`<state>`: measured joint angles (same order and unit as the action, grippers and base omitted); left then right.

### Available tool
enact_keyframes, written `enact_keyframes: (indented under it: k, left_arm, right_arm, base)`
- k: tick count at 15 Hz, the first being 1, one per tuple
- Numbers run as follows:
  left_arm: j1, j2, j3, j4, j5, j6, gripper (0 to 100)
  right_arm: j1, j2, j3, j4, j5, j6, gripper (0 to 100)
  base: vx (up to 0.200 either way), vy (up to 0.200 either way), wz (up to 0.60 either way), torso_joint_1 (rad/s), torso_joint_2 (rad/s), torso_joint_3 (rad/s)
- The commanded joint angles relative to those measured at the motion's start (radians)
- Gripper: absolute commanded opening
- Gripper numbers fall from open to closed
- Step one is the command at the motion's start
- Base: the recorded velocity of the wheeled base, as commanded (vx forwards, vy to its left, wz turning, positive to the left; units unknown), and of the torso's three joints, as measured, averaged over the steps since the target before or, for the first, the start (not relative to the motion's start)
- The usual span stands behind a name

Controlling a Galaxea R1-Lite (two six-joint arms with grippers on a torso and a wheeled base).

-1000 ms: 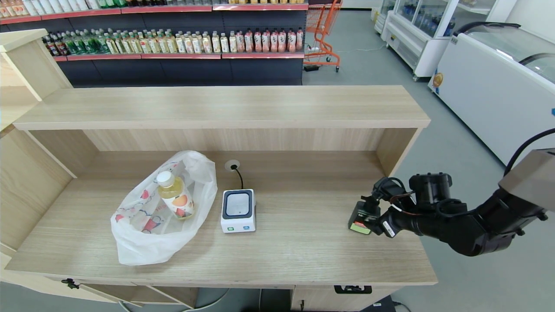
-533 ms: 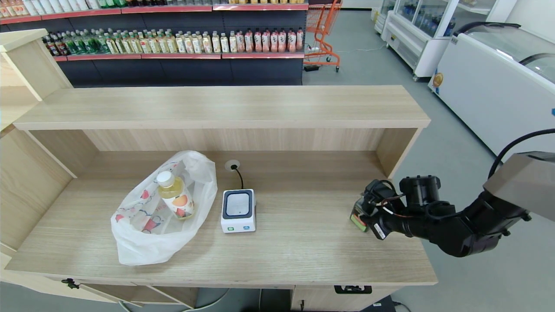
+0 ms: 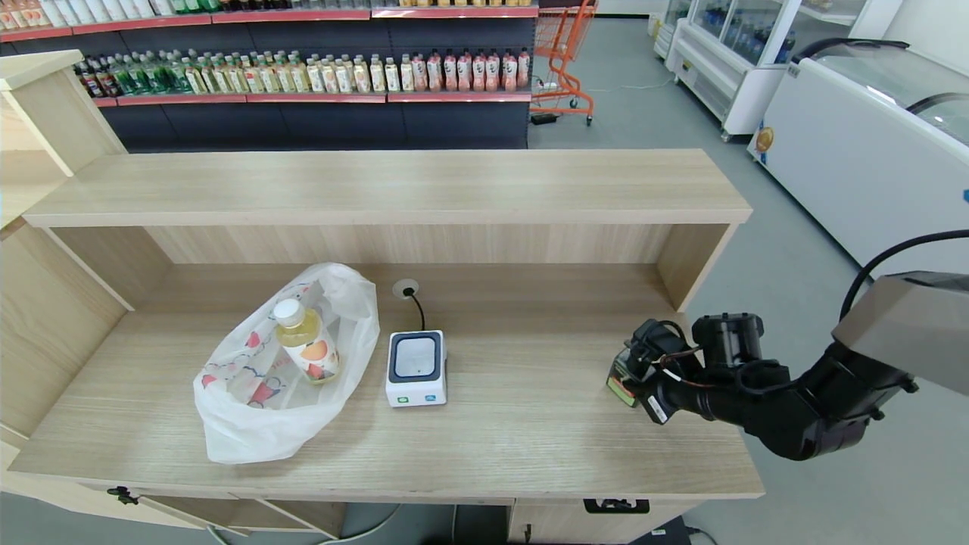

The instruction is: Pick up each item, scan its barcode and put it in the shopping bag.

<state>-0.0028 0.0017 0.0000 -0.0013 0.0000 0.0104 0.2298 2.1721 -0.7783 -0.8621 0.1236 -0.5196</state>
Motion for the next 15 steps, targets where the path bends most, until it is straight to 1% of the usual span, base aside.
enact_keyframes:
  k: [1, 2, 3, 5, 6, 7, 10, 11, 12, 14, 15]
  left_arm:
    - [0.000, 0.000, 0.000, 0.000, 0.000, 0.000, 100]
    - [0.000, 0.000, 0.000, 0.000, 0.000, 0.000, 100]
    - [0.000, 0.000, 0.000, 0.000, 0.000, 0.000, 100]
    - [0.000, 0.000, 0.000, 0.000, 0.000, 0.000, 100]
    - [0.000, 0.000, 0.000, 0.000, 0.002, 0.000, 100]
    - [0.000, 0.000, 0.000, 0.000, 0.000, 0.000, 100]
    - [0.001, 0.000, 0.000, 0.000, 0.000, 0.000, 100]
    - [0.000, 0.000, 0.000, 0.000, 0.000, 0.000, 100]
    - [0.000, 0.000, 0.000, 0.000, 0.000, 0.000, 100]
    - [0.000, 0.000, 0.000, 0.000, 0.000, 0.000, 100]
    - [0.000, 0.000, 0.000, 0.000, 0.000, 0.000, 100]
  right_arm:
    - [-0.003, -0.094, 0.071, -0.058, 0.001, 0.001, 0]
    - [-0.006, -0.137, 0.097, -0.061, -0.006, 0.000, 0]
    - [-0.027, -0.245, 0.156, -0.063, -0.007, 0.000, 0]
    - [-0.067, -0.440, 0.197, -0.026, -0.007, -0.016, 0]
    - [-0.069, -0.485, 0.200, -0.005, -0.007, -0.019, 0]
    - [-0.079, -0.575, 0.206, 0.026, -0.006, -0.050, 0]
    - [-0.087, -0.693, 0.221, 0.022, 0.002, -0.180, 0]
    - [-0.087, -0.733, 0.241, 0.023, 0.033, -0.249, 0]
    - [-0.087, -0.753, 0.249, 0.023, 0.090, -0.306, 0]
    - [-0.099, -0.775, 0.260, 0.032, 0.387, -0.539, 0]
    - [-0.102, -0.770, 0.260, 0.032, 0.515, -0.689, 0]
  base:
    - [0.000, 0.000, 0.00, 0.000, 0.00, 0.000]
    - [0.000, 0.000, 0.00, 0.000, 0.00, 0.000]
    - [0.000, 0.000, 0.00, 0.000, 0.00, 0.000]
    - [0.000, 0.000, 0.00, 0.000, 0.00, 0.000]
    - [0.000, 0.000, 0.00, 0.000, 0.00, 0.000]
    - [0.000, 0.000, 0.00, 0.000, 0.00, 0.000]
    - [0.000, 0.000, 0.00, 0.000, 0.00, 0.000]
    - [0.000, 0.000, 0.00, 0.000, 0.00, 0.000]
    - [0.000, 0.000, 0.00, 0.000, 0.00, 0.000]
    - [0.000, 0.000, 0.00, 0.000, 0.00, 0.000]
    - [0.000, 0.000, 0.00, 0.000, 0.00, 0.000]
